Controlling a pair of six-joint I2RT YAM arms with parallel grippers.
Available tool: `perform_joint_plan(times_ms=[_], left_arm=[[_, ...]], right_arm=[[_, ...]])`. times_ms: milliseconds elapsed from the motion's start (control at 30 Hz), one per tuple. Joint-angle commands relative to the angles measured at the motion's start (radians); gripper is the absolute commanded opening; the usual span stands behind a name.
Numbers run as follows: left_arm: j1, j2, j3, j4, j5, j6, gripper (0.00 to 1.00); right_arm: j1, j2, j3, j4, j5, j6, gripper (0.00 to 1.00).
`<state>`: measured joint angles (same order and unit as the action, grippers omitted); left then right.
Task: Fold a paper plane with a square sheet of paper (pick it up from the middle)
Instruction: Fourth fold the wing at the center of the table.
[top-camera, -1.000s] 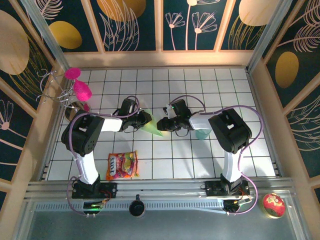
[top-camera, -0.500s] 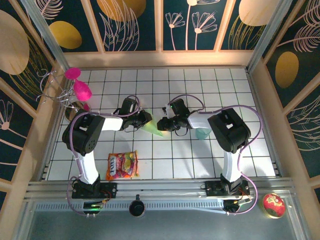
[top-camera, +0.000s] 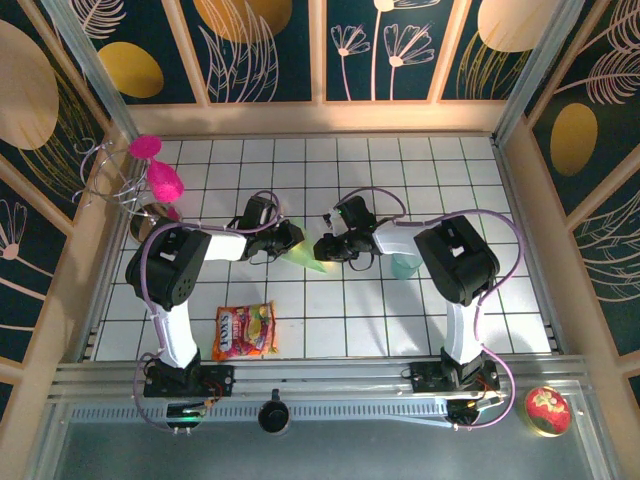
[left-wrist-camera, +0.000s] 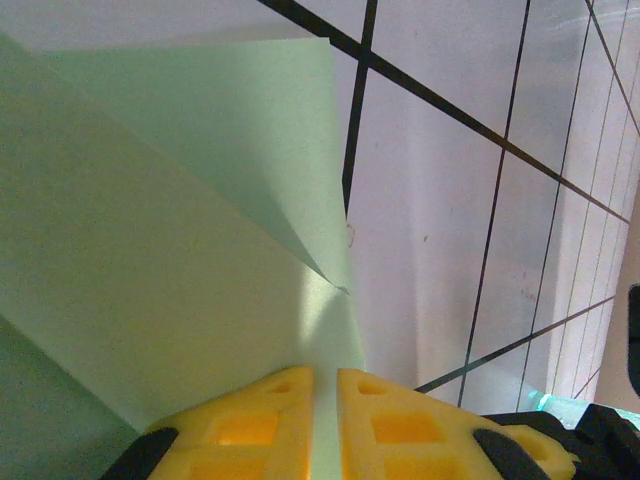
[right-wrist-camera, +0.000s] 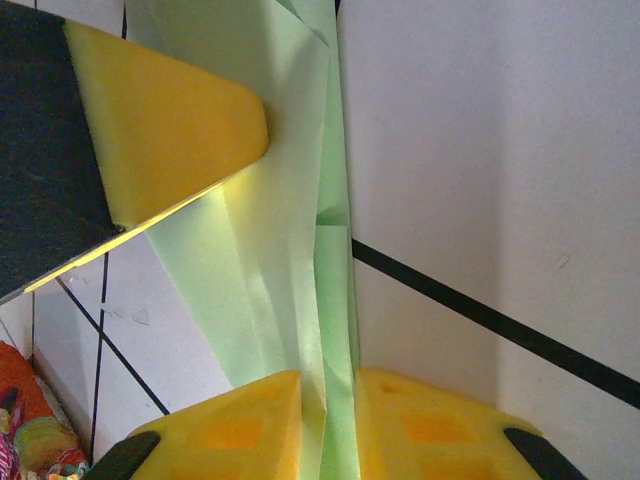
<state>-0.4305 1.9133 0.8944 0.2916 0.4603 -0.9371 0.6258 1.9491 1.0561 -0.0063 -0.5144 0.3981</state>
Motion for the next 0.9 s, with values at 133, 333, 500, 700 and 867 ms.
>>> perform_joint_plan(times_ms=[133, 333, 500, 700, 867], left_arm=[[0.004, 0.024, 0.012, -0.019, -0.009, -0.004, 0.14], [0.005, 0.034, 0.004, -0.027, -0.017, -0.002, 0.14], [0.004, 0.039, 0.0, -0.045, -0.028, 0.003, 0.14], [0.004, 0.044, -0.006, -0.055, -0.031, 0.013, 0.14], [0.004, 0.047, -0.008, -0.06, -0.032, 0.017, 0.14]], right_arm=[[0.038, 0.111, -0.013, -0.05, 0.118, -0.022, 0.21], [0.038, 0.104, -0.014, -0.05, 0.119, -0.015, 0.21], [0.035, 0.048, -0.015, -0.033, 0.114, 0.004, 0.21], [0.031, -0.041, -0.004, -0.008, 0.111, 0.035, 0.24], [0.036, -0.103, -0.001, 0.001, 0.135, 0.031, 0.25]])
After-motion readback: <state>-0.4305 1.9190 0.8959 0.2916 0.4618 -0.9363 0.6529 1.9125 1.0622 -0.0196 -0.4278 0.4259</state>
